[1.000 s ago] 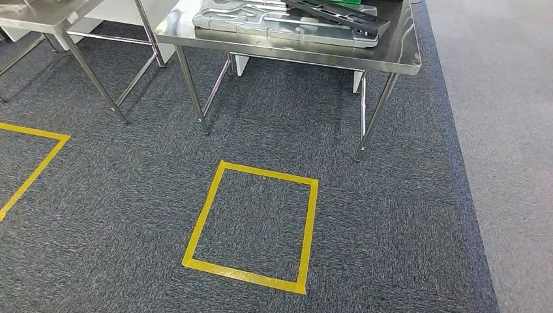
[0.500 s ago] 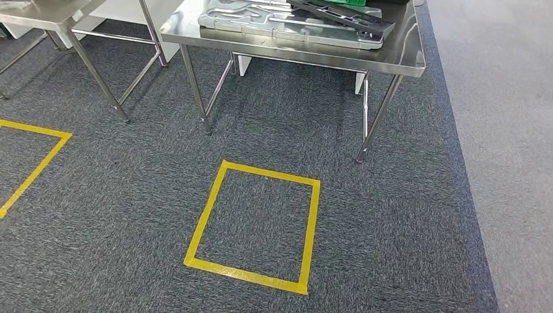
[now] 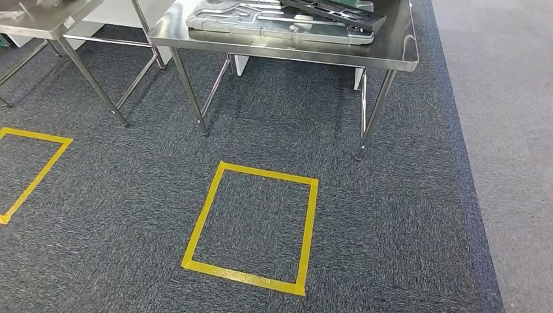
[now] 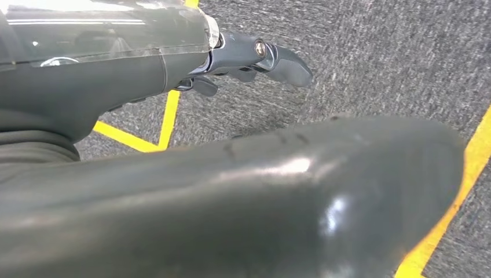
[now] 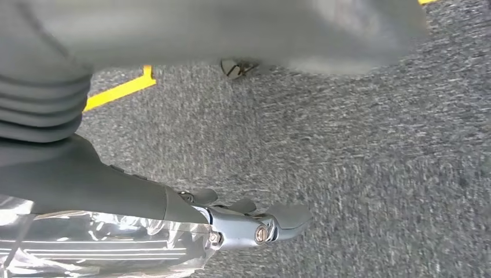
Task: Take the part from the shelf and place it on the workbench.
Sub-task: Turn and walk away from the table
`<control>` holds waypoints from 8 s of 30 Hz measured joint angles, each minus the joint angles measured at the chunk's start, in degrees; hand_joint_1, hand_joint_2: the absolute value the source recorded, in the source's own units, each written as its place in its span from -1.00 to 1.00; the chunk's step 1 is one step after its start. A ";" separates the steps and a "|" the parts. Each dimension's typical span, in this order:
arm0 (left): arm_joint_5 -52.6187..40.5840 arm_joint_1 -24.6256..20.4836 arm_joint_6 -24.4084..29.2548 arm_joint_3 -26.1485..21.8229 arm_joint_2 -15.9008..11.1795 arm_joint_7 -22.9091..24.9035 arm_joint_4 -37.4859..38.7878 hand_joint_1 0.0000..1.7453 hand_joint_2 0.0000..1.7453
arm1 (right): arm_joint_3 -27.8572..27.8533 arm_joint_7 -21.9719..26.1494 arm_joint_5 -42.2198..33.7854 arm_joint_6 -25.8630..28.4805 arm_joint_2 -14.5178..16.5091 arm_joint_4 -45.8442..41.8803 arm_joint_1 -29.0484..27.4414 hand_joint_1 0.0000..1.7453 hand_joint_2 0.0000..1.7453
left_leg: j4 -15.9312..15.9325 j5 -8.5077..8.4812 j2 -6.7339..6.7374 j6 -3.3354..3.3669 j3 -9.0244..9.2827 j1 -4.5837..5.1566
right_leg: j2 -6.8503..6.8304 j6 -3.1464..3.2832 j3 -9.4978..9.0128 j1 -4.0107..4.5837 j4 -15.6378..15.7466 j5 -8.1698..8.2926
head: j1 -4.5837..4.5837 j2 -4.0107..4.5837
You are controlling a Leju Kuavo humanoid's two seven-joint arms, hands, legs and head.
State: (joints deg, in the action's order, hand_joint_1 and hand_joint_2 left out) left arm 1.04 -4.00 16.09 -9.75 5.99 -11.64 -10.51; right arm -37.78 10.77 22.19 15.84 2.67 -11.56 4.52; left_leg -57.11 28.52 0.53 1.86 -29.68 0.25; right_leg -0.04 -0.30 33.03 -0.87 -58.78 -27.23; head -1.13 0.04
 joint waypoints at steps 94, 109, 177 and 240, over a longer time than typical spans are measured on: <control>2.42 0.31 -4.17 -4.00 0.13 -0.70 0.00 -1.00 -1.00 | -2.35 0.94 1.86 -0.90 0.13 0.28 0.23 -1.00 1.00 | -0.78 -0.44 -0.52 0.16 -1.04 0.98 | -0.04 -0.01 -1.04 0.73 0.18 -0.72 | 0.45 0.00; 0.85 0.19 -3.02 -3.97 0.13 -0.86 0.00 -1.00 -1.00 | -2.45 1.96 3.16 1.38 0.22 0.31 0.24 -1.00 1.00 | -0.82 -0.47 -0.52 0.13 -1.07 1.16 | -0.04 -0.05 -1.06 0.65 0.20 -0.69 | 0.46 0.00; -1.06 0.38 -2.19 -3.95 0.39 -1.94 -0.01 -1.00 -1.00 | -3.25 5.10 4.13 -1.51 0.31 0.26 0.89 -1.00 -1.00 | -0.71 -0.68 -0.84 -1.85 -1.29 -0.88 | -0.06 -1.64 -1.87 -0.81 1.25 -0.44 | 0.29 0.00; -1.80 0.01 -3.08 -3.46 0.33 -2.06 -0.01 -1.00 -1.00 | -3.95 4.43 5.88 -1.74 0.48 0.11 0.95 -1.00 -1.00 | -0.62 -1.05 0.75 -0.42 -1.85 -0.36 | -1.87 -1.41 -1.73 -0.08 0.47 -1.34 | -0.01 0.00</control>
State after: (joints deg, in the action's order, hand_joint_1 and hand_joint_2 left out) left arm -0.77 -3.99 13.01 -13.21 6.32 -13.70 -10.52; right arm -41.72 15.20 28.06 14.10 3.15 -11.45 5.47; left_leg -57.74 27.48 1.28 1.44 -31.53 -0.11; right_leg -1.91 -1.71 31.30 -0.95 -58.31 -28.56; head -1.13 0.04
